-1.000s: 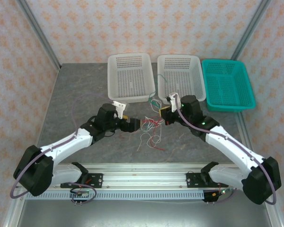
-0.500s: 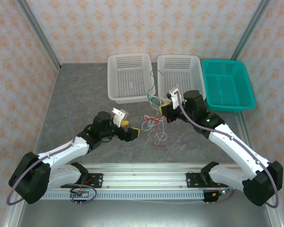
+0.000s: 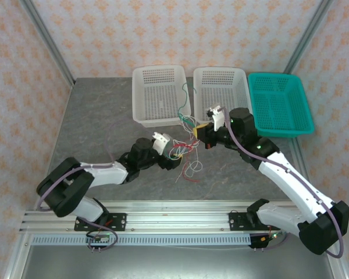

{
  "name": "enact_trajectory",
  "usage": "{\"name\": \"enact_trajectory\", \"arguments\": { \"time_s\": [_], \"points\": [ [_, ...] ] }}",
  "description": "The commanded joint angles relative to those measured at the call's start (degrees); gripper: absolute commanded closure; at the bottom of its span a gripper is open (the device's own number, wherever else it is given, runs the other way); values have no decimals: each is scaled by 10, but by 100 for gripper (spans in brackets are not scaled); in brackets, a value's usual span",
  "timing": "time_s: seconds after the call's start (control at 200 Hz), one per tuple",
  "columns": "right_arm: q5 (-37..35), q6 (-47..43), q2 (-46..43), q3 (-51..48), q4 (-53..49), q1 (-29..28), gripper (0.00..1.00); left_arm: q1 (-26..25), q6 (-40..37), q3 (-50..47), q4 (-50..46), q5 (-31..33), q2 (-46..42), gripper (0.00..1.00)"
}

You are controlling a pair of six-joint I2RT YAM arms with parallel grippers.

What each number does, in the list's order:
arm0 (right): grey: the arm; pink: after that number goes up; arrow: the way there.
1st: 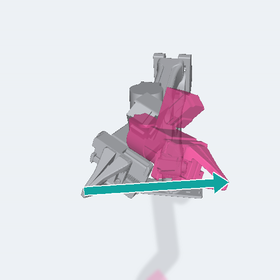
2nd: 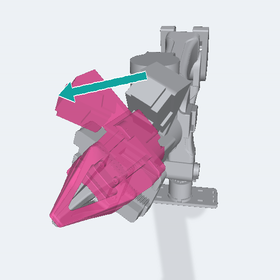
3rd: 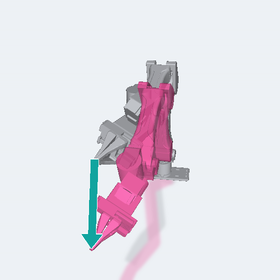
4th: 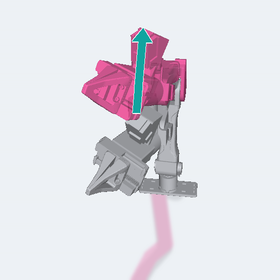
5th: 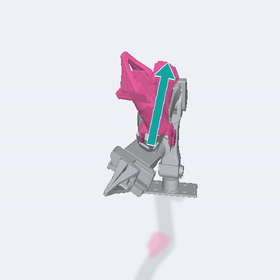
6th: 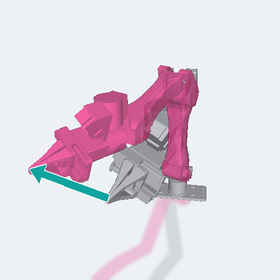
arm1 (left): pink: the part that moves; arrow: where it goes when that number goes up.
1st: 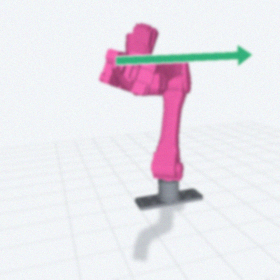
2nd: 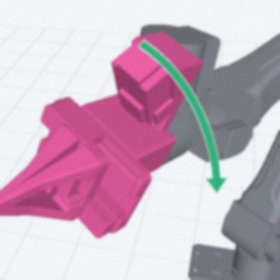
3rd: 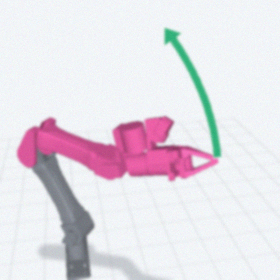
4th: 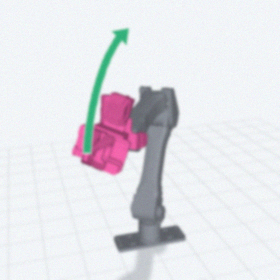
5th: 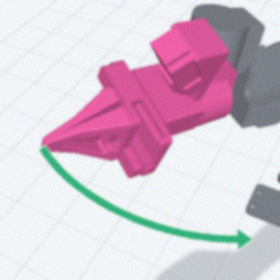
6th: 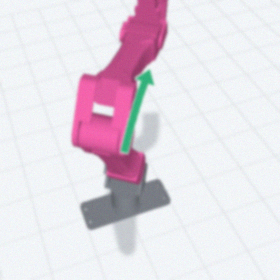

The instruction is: Untangle the cables

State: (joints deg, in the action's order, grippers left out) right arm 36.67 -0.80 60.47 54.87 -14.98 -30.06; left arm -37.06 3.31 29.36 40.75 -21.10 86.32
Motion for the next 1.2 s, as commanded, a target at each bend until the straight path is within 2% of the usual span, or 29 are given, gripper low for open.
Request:
{"name": "enact_trajectory", "arguments": {
  "time_s": [0.0,0.06,0.16,0.29,0.385,0.48,0.611,0.786,1.006,1.056,1.121,1.191],
  "points": [
    [-1,17,-14,5,26,3,100,-2,13,22,94,58,0,56],
    [-12,20,-20,-7,29,4,100,-2,19,21,80,69,-12,100],
    [-19,27,-34,-41,49,9,100,9,58,18,30,109,-59,100],
    [-27,44,-61,-100,87,17,100,46,137,19,-94,181,-164,100],
    [-47,66,-74,-143,113,31,100,59,160,20,-181,236,-240,100],
    [-51,87,-79,-173,135,47,100,73,168,30,-250,257,-292,100],
    [-72,98,-75,-192,140,60,100,78,163,50,-310,256,-322,100],
    [-165,125,-48,-232,161,60,100,78,173,59,-338,241,-350,100],
    [-191,218,-30,-285,202,60,100,86,188,70,-409,290,-397,100],
    [-203,246,-29,-303,219,60,96,93,194,72,-424,296,-406,100],
    [-156,272,-18,-332,274,59,96,99,193,71,-424,279,-411,100],
    [-92,293,4,-366,360,39,89,99,178,65,-387,224,-407,100]
  ]
}}
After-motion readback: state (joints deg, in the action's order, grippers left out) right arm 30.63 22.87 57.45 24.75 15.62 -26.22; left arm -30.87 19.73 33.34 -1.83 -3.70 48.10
